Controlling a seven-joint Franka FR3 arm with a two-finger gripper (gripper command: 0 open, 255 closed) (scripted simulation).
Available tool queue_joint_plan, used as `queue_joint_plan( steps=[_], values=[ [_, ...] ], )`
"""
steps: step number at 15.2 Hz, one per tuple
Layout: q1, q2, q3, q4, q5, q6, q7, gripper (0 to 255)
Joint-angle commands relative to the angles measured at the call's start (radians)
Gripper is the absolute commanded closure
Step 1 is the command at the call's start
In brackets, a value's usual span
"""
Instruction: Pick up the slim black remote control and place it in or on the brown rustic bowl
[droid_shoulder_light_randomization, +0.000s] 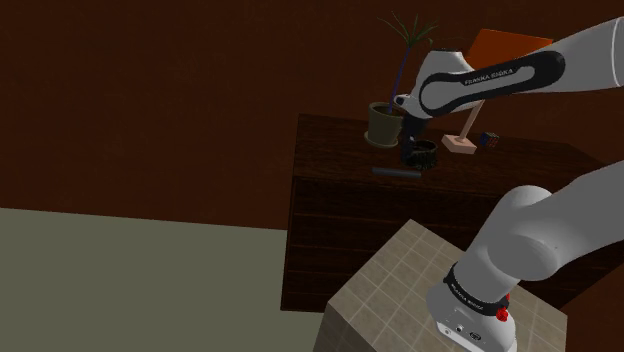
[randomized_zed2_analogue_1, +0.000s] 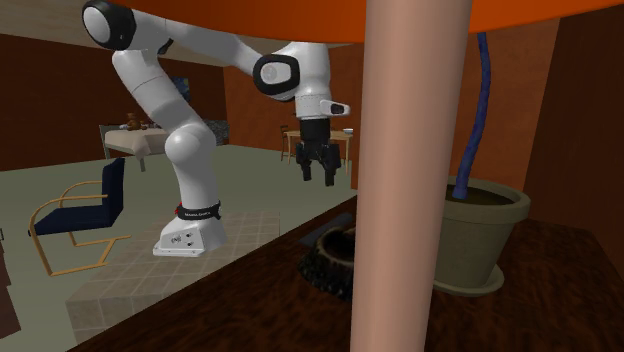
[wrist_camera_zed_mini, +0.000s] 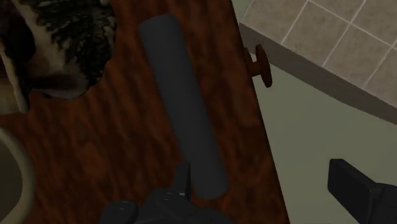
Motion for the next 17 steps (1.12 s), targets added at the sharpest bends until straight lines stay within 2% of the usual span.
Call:
queue_joint_plan(
  steps=[1,5,12,17],
  values=[
    [0.019,0.057,-0.051,0.001,-0.008,0.065,-0.087,0],
    [0.089,0.229,-0.175,0.047,0.041,0.202,-0.293,0],
    [0.118,0.331,-0.218,0.019,0.096,0.323,-0.336,0],
    [0.12,0.34,-0.221,0.018,0.102,0.333,-0.342,0]
  ],
)
